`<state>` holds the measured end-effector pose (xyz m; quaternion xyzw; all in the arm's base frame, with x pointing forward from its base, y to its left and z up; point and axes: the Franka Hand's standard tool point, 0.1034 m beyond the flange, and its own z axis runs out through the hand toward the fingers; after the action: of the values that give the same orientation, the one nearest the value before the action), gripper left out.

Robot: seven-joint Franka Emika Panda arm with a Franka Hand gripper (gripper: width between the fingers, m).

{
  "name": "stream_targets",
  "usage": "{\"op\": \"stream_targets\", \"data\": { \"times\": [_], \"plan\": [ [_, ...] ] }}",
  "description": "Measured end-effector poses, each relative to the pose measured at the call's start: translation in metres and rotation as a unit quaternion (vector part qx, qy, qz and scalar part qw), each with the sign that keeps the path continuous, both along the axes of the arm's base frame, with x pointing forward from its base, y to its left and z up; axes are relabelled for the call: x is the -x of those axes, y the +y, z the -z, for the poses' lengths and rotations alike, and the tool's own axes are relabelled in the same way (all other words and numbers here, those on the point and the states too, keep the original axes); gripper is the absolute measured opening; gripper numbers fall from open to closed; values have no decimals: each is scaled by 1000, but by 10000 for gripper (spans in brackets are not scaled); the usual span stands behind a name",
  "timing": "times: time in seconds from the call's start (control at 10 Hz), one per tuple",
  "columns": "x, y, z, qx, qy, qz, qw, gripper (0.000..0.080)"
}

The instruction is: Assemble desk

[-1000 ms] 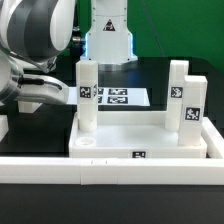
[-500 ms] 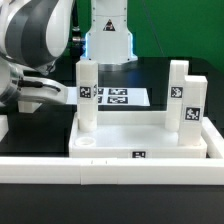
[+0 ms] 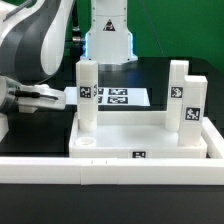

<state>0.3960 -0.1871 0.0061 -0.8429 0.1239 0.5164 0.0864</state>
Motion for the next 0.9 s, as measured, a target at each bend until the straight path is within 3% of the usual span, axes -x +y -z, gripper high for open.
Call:
{"op": "stream_targets", "data": {
  "times": [0.1, 0.3, 0.6, 0.9],
  "plan": [
    [0, 0, 1, 0, 0, 0, 1000, 529],
    [1, -1, 1, 0, 0, 1, 1000, 285],
    [-4, 1, -6, -2, -3, 0, 1000, 287],
    [-30, 5, -43, -19, -22, -9, 1000, 287]
  ]
}}
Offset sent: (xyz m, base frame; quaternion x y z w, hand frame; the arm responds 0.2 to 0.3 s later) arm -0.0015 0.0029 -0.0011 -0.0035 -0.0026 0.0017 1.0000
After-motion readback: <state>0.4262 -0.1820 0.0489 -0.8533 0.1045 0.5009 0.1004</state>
